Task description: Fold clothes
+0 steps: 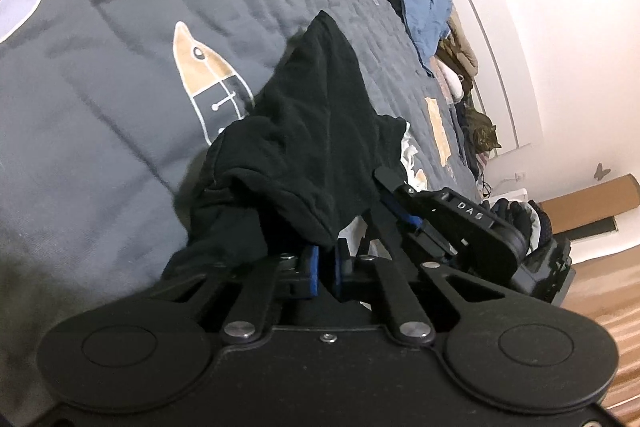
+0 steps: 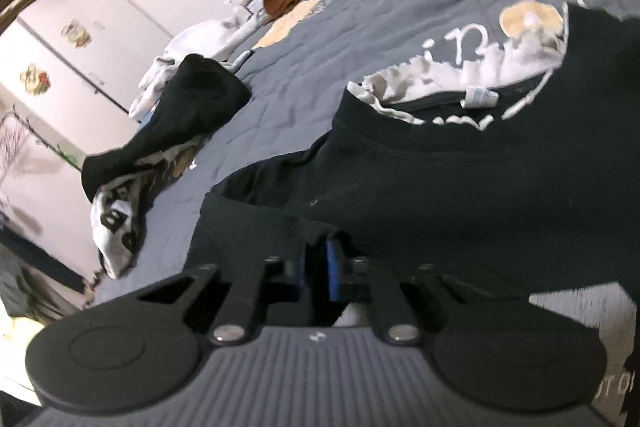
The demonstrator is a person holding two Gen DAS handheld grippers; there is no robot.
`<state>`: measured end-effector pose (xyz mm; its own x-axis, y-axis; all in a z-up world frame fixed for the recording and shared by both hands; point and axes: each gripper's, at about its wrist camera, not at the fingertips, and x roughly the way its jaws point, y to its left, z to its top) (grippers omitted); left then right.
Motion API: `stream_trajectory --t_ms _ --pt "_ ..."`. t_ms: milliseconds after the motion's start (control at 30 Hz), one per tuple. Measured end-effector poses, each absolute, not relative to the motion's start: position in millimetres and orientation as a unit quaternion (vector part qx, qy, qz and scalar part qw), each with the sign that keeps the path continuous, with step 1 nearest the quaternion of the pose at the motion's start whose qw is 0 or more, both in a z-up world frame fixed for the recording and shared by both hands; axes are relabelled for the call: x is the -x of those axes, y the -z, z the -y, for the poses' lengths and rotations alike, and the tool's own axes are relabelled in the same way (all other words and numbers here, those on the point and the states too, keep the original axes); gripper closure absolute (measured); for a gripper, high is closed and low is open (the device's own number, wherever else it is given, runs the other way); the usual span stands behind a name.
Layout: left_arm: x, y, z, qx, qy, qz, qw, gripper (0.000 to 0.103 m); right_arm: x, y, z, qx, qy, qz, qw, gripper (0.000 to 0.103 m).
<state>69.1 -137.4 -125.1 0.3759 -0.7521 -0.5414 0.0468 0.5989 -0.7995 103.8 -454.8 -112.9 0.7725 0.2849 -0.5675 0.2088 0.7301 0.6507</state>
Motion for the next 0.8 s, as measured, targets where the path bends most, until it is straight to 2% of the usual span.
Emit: stream_trajectory --t_ms 267,500,800 --pt "-57 116 137 0.343 0.282 -0.492 0.749 0.096 -82 78 469 -0.392 -0.017 -0.268 0.88 0.099" --pt "-46 114 136 0.338 0.29 -0.502 0.742 0.096 -85 89 477 -0.378 0.029 -0.288 0.879 0.099" --pt "-67 131 103 0.412 0.222 -0.491 0.735 0.094 -79 96 480 -0.376 0.025 -0.301 0.876 0.099"
